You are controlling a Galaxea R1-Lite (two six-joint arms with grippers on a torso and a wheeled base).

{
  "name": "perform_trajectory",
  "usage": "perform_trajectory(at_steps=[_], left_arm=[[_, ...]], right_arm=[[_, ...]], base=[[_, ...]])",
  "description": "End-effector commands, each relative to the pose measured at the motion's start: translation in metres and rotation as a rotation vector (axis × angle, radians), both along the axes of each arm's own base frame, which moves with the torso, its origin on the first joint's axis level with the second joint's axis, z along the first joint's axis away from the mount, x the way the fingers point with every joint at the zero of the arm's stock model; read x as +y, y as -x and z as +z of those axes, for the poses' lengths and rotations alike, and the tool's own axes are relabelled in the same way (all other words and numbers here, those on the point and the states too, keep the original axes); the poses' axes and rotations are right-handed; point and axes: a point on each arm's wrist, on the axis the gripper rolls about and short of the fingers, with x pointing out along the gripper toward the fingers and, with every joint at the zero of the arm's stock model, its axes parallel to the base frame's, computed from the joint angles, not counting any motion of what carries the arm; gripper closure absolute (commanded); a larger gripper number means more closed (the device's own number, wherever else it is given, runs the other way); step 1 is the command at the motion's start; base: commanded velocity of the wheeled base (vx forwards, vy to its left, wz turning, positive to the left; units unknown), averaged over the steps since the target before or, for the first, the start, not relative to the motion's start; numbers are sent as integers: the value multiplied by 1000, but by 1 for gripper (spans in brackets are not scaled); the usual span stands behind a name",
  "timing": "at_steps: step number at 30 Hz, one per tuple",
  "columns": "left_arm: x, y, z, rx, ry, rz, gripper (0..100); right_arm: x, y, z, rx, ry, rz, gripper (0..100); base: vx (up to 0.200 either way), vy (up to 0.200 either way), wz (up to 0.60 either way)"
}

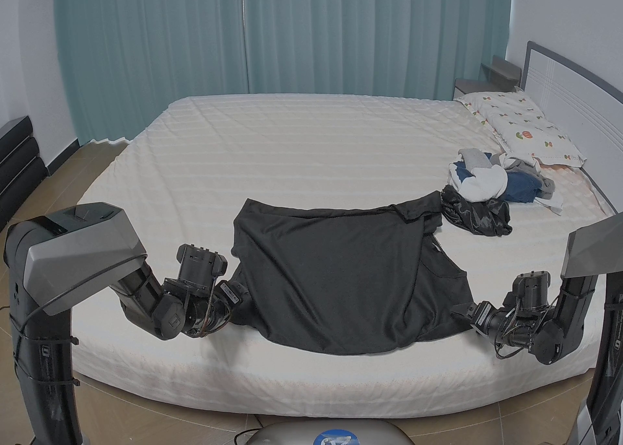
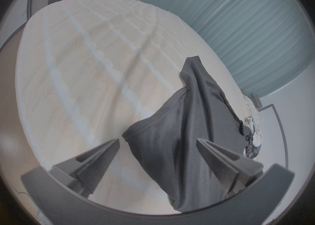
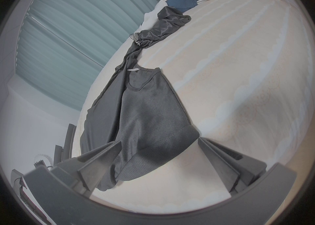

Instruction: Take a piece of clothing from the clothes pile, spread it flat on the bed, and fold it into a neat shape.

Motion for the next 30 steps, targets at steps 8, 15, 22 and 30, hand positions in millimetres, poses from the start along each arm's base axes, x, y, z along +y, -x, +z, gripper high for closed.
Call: perform_trajectory(at_steps=[8, 15, 22, 30], left_arm=[[-2, 7, -15, 36, -87, 15, 100], [7, 29, 3, 52, -119, 16, 100], [11, 41, 13, 104, -141, 11, 100], [14, 47, 22, 156, -163, 11, 100]], right_arm=[[0, 3, -1, 7, 0, -2, 0], [-1, 4, 1, 6, -1, -4, 0], [-2, -2, 1, -35, -5, -11, 0], [-6, -13, -6, -44, 2, -32, 0]], base=[[0, 0, 0], [0, 0, 0], [0, 0, 0], [0, 0, 0]])
